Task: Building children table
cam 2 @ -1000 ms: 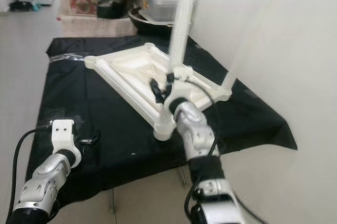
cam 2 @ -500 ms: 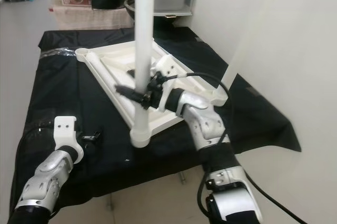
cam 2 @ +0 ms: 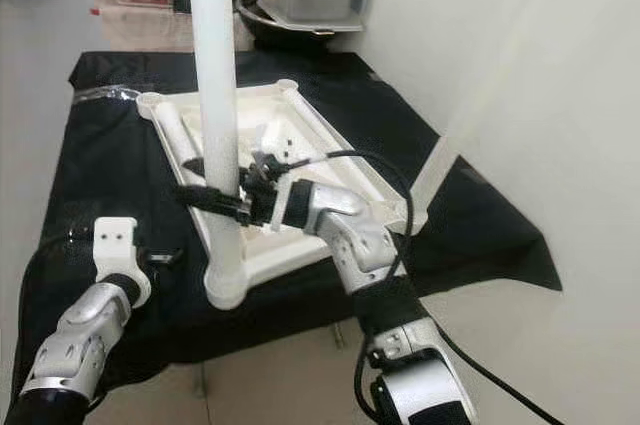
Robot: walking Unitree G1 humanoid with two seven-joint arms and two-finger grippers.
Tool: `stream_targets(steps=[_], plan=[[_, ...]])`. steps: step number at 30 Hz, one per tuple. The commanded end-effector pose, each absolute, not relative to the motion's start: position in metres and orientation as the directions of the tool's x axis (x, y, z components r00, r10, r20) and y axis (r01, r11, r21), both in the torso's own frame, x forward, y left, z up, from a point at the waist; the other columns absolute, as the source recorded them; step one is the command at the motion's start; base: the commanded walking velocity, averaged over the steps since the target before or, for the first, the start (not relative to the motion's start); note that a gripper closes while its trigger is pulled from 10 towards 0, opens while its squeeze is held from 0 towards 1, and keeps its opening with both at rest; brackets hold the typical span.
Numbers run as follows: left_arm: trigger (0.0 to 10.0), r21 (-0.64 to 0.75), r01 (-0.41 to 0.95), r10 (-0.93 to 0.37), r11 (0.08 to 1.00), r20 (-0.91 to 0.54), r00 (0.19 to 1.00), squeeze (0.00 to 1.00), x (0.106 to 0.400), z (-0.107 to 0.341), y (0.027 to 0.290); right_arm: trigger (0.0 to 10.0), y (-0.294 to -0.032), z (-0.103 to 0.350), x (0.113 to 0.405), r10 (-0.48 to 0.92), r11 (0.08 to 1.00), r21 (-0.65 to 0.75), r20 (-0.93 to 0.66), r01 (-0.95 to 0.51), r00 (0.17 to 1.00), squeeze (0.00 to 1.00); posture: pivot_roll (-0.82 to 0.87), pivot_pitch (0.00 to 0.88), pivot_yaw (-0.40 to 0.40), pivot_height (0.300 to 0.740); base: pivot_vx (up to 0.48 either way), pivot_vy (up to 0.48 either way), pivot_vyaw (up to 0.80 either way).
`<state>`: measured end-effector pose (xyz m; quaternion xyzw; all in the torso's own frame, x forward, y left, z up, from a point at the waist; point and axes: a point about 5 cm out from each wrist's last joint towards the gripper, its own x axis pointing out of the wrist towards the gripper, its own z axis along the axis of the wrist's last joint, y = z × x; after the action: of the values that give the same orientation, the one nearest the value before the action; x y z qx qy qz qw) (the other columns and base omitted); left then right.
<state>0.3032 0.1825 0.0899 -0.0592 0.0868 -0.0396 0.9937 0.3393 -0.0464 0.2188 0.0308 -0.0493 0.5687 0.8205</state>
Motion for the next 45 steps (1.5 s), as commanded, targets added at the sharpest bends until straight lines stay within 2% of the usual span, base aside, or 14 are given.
stream_targets(steps=[1,8,9,10,11,14,15,19,20,30,37,40,41,45], plan=[[10.0,-0.123,0.073,-0.097,0.99,-0.199,0.975,0.0,0.302,0.083,0.178,0.0,-0.083,0.181,0.371,0.633,0.772,0.031,-0.115,-0.634,0.765,0.0,0.07,0.0,-0.143,0.74,0.0,0.0,0.0],[10.0,-0.126,0.094,-0.119,0.988,-0.208,0.971,0.0,0.3,0.08,0.173,0.0,-0.114,0.165,0.36,0.161,0.986,0.073,-0.143,-0.152,0.977,0.0,0.05,0.0,-0.125,0.74,0.0,0.0,0.0],[10.0,-0.125,0.094,-0.119,0.988,-0.209,0.971,0.0,0.3,0.08,0.174,2.9,-0.1,0.174,0.351,0.219,0.976,0.023,-0.092,-0.218,0.971,0.0,0.04,0.0,-0.119,0.74,0.0,0.0,0.0],[10.0,-0.125,0.094,-0.119,0.988,-0.209,0.971,0.0,0.3,0.08,0.174,2.9,-0.1,0.174,0.351,0.219,0.976,0.023,-0.092,-0.218,0.971,0.0,0.04,0.0,-0.119,0.74,0.0,0.0,0.0],[10.0,-0.124,0.097,-0.121,0.988,-0.21,0.97,0.0,0.301,0.08,0.174,10.0,-0.082,0.184,0.342,0.334,0.942,0.044,-0.028,-0.332,0.942,0.0,0.04,0.0,-0.113,0.74,0.0,0.0,0.0],[10.0,-0.123,0.105,-0.13,0.987,-0.21,0.969,0.0,0.302,0.08,0.173,10.0,-0.062,0.199,0.332,0.485,0.872,0.041,0.05,-0.487,0.873,0.0,0.04,0.0,-0.113,0.74,0.0,0.0,0.0],[10.0,-0.122,0.108,-0.132,0.987,-0.209,0.969,0.0,0.302,0.081,0.172,10.0,-0.062,0.207,0.333,0.538,0.836,0.058,0.101,-0.545,0.837,1.0,0.04,0.0,-0.115,0.74,0.0,0.0,0.0],[10.0,-0.121,0.108,-0.131,0.987,-0.205,0.97,0.0,0.304,0.082,0.172,10.0,-0.062,0.218,0.336,0.607,0.78,0.076,0.149,-0.621,0.781,1.0,0.04,0.0,-0.121,0.74,0.0,0.0,0.0],[10.0,-0.121,0.104,-0.127,0.987,-0.202,0.971,0.0,0.305,0.083,0.174,10.0,-0.061,0.227,0.336,0.683,0.708,0.075,0.179,-0.702,0.708,0.0,0.05,0.0,-0.124,0.74,0.0,0.0,0.0],[10.0,-0.113,0.092,-0.113,0.989,-0.195,0.974,0.0,0.302,0.084,0.177,10.0,-0.058,0.236,0.281,0.989,0.051,-0.091,0.144,-0.995,0.037,0.0,0.1,0.0,-0.146,0.74,0.0,0.0,0.0],[10.0,-0.11,0.08,-0.1,0.991,-0.195,0.976,0.0,0.301,0.084,0.18,10.0,-0.051,0.224,0.274,0.992,0.022,-0.061,0.128,-0.998,0.014,0.0,0.1,0.0,-0.146,0.74,0.0,0.0,0.0],[10.0,-0.112,0.084,-0.105,0.99,-0.199,0.974,0.0,0.3,0.083,0.178,7.8,-0.049,0.219,0.277,0.99,0.067,-0.036,0.127,-0.997,0.062,0.0,0.1,0.0,-0.141,0.74,0.0,0.0,0.0],[10.0,-0.112,0.086,-0.107,0.99,-0.2,0.974,0.0,0.3,0.082,0.177,0.0,-0.049,0.216,0.286,0.98,0.151,-0.004,0.129,-0.988,0.15,0.0,0.09,0.0,-0.14,0.74,0.0,0.0,0.0],[10.0,-0.112,0.09,-0.111,0.99,-0.199,0.974,0.0,0.303,0.083,0.177,0.0,-0.053,0.204,0.312,0.91,0.404,0.059,0.08,-0.913,0.408,0.0,0.09,0.0,-0.139,0.74,0.0,0.0,0.0]])
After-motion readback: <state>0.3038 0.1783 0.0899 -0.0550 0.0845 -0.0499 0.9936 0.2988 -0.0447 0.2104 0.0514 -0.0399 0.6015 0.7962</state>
